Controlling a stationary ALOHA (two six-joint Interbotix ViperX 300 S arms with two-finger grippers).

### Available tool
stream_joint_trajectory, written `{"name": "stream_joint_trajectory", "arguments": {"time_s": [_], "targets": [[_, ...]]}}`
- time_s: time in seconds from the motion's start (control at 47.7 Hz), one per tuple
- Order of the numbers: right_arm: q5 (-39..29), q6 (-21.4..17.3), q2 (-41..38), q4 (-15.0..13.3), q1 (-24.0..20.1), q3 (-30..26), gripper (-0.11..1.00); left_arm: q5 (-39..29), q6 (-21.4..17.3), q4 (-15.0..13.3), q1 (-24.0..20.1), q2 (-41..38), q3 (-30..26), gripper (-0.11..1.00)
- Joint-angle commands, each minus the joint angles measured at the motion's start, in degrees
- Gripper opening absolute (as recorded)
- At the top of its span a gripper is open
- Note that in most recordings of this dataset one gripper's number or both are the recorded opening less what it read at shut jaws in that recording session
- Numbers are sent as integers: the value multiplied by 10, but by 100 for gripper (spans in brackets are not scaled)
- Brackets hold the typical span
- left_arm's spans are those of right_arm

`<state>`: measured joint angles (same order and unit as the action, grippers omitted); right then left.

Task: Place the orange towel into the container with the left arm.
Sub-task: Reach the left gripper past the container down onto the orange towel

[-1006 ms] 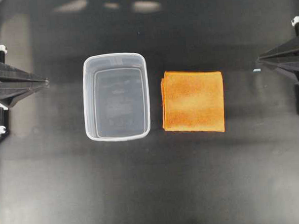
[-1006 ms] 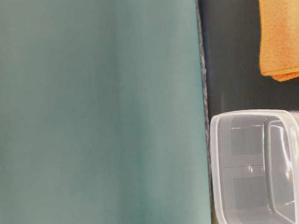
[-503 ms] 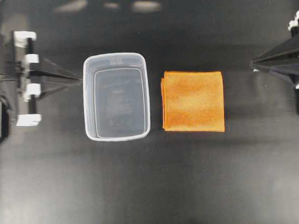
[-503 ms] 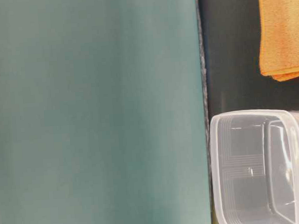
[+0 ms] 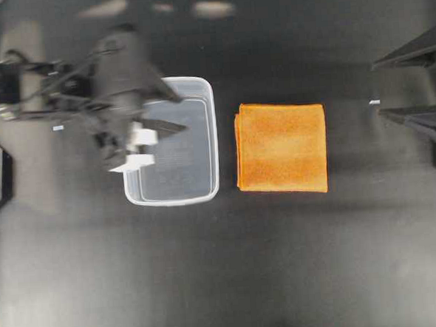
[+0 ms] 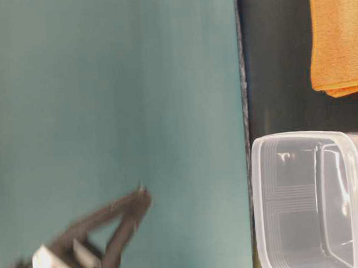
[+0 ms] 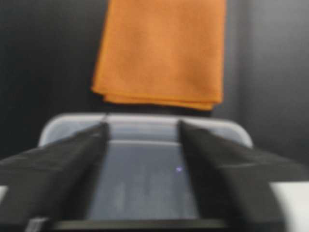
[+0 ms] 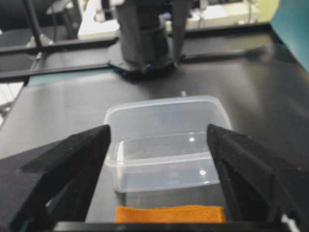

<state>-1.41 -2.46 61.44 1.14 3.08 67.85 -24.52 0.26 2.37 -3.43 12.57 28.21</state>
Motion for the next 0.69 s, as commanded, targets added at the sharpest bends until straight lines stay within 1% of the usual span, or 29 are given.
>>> {"name": "stream_joint_trajectory", "arguments": {"time_s": [0.0, 0.063, 0.105, 0.126, 0.231, 0.377, 0.461, 0.587, 0.671], "targets": [[-9, 0, 14, 2, 2, -4, 77, -53, -1, 2, -1, -58, -80, 70], [-18, -1, 26, 2, 2, -4, 77, -77, -4, 2, -3, -95, -118, 83], [-24, -2, 35, 2, 2, -3, 77, -88, -7, 2, -3, -120, -142, 89], [-27, -3, 39, 2, 2, -3, 77, -91, -9, 2, -3, -132, -154, 90], [-47, -6, 57, 2, 2, -3, 77, -98, -28, 2, -4, -197, -214, 88], [-75, -9, 79, 2, 2, -1, 77, -99, -68, 2, -3, -272, -275, 88], [-76, -17, 88, 3, 2, 3, 77, -100, -86, 2, -1, -310, -312, 88], [-77, -37, 92, 3, 2, 7, 77, -113, -87, 2, 0, -352, -347, 88], [-76, -44, 91, 3, 2, 10, 77, -136, -87, 2, 3, -375, -362, 88]]}}
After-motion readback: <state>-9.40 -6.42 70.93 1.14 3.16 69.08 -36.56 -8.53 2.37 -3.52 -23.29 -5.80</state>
